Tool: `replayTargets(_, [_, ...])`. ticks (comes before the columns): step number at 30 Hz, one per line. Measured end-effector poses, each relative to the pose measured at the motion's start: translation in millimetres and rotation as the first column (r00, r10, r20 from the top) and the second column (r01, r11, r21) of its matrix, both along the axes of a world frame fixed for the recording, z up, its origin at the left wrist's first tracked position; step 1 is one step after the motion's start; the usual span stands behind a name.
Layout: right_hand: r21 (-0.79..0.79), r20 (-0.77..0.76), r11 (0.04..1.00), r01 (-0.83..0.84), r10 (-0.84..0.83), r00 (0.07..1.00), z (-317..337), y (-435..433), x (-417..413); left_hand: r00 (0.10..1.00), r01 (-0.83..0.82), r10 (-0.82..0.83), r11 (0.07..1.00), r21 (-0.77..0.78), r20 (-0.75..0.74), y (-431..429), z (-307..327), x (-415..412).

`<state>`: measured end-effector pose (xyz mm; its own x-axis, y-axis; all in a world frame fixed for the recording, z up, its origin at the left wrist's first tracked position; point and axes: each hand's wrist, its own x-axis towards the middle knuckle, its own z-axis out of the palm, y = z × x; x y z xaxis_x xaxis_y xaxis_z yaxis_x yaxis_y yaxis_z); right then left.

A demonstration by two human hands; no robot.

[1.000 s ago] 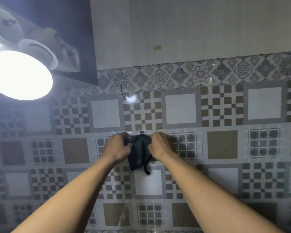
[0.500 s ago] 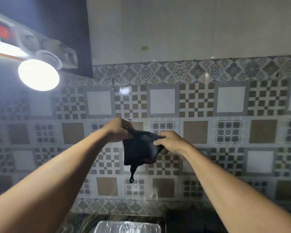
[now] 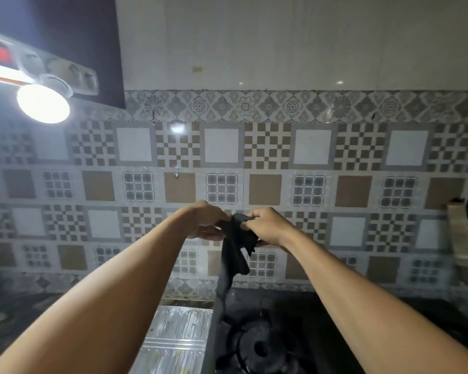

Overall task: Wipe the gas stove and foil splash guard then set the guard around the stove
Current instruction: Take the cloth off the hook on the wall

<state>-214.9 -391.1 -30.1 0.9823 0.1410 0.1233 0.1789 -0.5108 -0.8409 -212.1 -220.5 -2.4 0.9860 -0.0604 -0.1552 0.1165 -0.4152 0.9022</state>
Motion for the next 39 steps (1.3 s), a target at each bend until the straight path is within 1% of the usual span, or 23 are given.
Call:
replayTargets(3, [0.042,0.032,0.999,0.024,-0.026,0.999,-2,-19,-14,0.998,0.037,-0.04,0.998,0.054,0.049,-19,4,-12])
replayTargets(5, [-0.003,0.084,0.997,0.076,-0.076,0.994,0,-34,-19,0.992,0.088,-0.094,0.993,0.076,0.082,-22,8,-18])
replayTargets(7, [-0.051,0.088,0.995,0.089,-0.084,0.993,4,-50,-23,0.982,0.141,-0.143,0.99,0.027,0.123,-23,13,-25])
replayTargets(9, [-0.061,0.038,0.996,0.062,-0.06,0.997,7,-61,-29,0.971,0.176,-0.17,0.984,-0.021,0.168,-25,19,-32])
replayTargets(11, [-0.005,-0.027,1.0,0.007,-0.007,1.0,8,-68,-36,0.963,0.209,-0.203,0.978,-0.015,0.178,-29,26,-38])
replayTargets(14, [0.155,-0.095,0.977,-0.145,0.16,0.982,6,-73,-44,0.957,0.236,-0.234,0.972,0.007,0.171,-35,37,-45])
replayTargets(17, [0.204,-0.124,0.946,-0.253,0.281,0.952,4,-76,-45,0.948,0.262,-0.265,0.964,0.038,0.174,-36,48,-49])
replayTargets(20, [0.219,-0.124,0.934,-0.281,0.312,0.942,4,-75,-45,0.943,0.292,-0.3,0.954,0.074,0.144,-30,57,-52])
replayTargets(23, [0.203,-0.094,0.943,-0.265,0.288,0.953,7,-74,-43,0.948,0.268,-0.289,0.95,0.162,0.13,-19,62,-53])
replayTargets(26, [0.243,-0.052,0.938,-0.248,0.268,0.962,14,-75,-45,0.954,0.213,-0.259,0.94,0.266,0.15,-7,62,-52])
replayTargets(28, [0.232,-0.037,0.934,-0.27,0.286,0.957,17,-74,-46,0.953,0.214,-0.26,0.94,0.266,0.155,-3,60,-53])
replayTargets(31, [0.208,-0.113,0.933,-0.295,0.322,0.94,13,-67,-41,0.943,0.244,-0.287,0.941,0.236,0.169,-5,61,-53])
replayTargets(34, [0.184,-0.166,0.939,-0.289,0.32,0.933,4,-56,-35,0.936,0.253,-0.302,0.935,0.248,0.183,-6,67,-53])
replayTargets(36, [0.173,-0.147,0.944,-0.28,0.306,0.94,0,-52,-35,0.936,0.248,-0.3,0.934,0.258,0.185,-5,72,-54])
replayTargets(39, [0.166,-0.056,0.955,-0.245,0.257,0.965,3,-54,-35,0.944,0.199,-0.267,0.929,0.313,0.192,4,75,-54])
